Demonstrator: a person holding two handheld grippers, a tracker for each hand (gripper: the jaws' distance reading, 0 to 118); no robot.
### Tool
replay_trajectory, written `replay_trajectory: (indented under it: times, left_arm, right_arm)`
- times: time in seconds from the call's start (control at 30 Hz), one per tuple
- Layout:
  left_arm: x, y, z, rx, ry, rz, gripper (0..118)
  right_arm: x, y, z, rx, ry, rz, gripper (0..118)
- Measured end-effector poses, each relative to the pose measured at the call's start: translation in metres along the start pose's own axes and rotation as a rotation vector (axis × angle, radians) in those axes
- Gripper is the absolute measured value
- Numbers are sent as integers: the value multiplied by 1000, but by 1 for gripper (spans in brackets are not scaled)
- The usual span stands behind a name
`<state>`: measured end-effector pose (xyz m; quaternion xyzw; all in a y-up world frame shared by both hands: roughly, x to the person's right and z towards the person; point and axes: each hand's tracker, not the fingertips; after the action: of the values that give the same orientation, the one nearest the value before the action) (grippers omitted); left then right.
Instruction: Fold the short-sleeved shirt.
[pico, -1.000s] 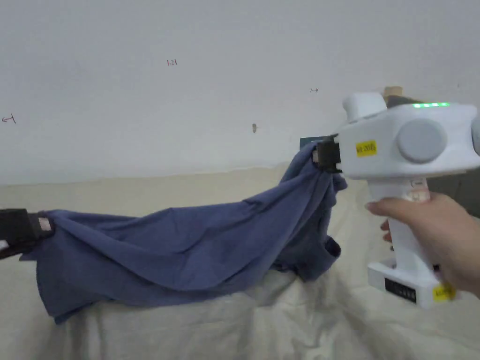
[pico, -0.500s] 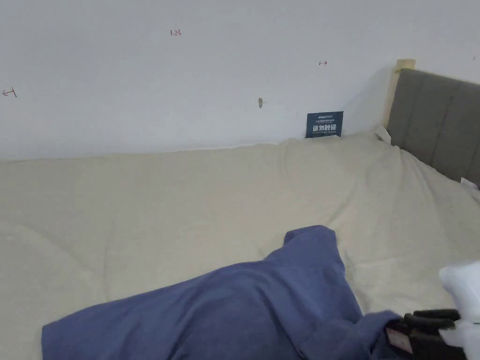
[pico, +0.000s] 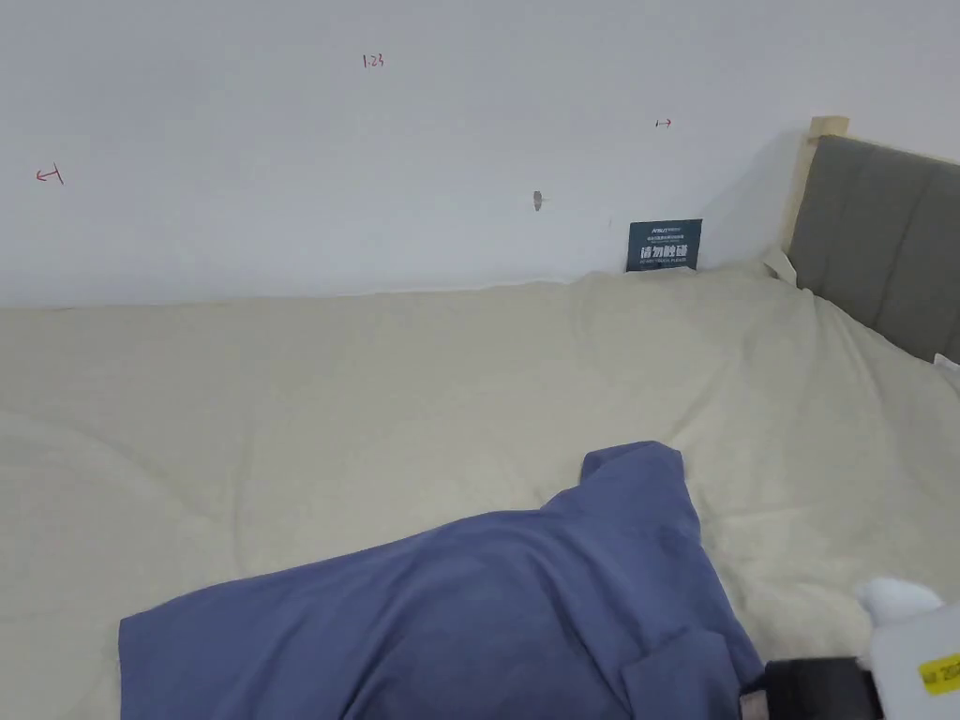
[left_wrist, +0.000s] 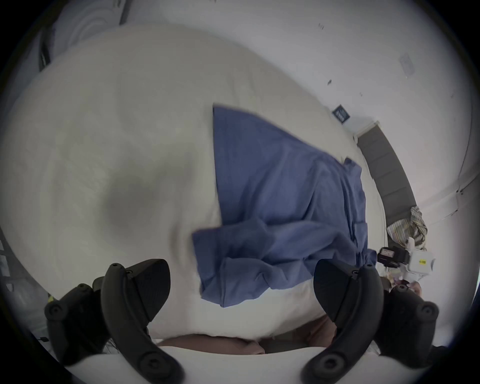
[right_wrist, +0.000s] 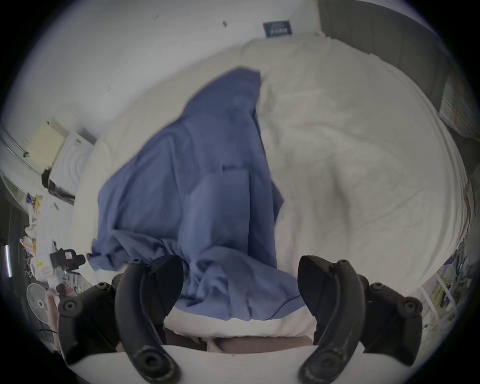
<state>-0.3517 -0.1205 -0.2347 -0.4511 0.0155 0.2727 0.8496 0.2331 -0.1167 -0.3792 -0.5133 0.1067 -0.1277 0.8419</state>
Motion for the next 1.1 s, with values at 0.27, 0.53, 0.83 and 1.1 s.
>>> replay_trajectory:
  times: [0.27, 0.53, 0.83, 1.1]
  left_arm:
    - [43, -19, 91, 456, -56, -146, 43]
    - [50, 48, 63, 352, -117, -61, 0]
    - [11, 200, -119, -162, 127, 90, 108]
    - [-3, 207, -201, -262, 254, 61, 118]
  right_arm:
    - [-61, -37, 90, 449, 154, 132, 13]
    - [-105, -29, 91, 533, 138, 308, 0]
    - [-104, -22, 54, 399, 213, 293, 0]
    - [-88, -28, 18, 288, 157, 302, 0]
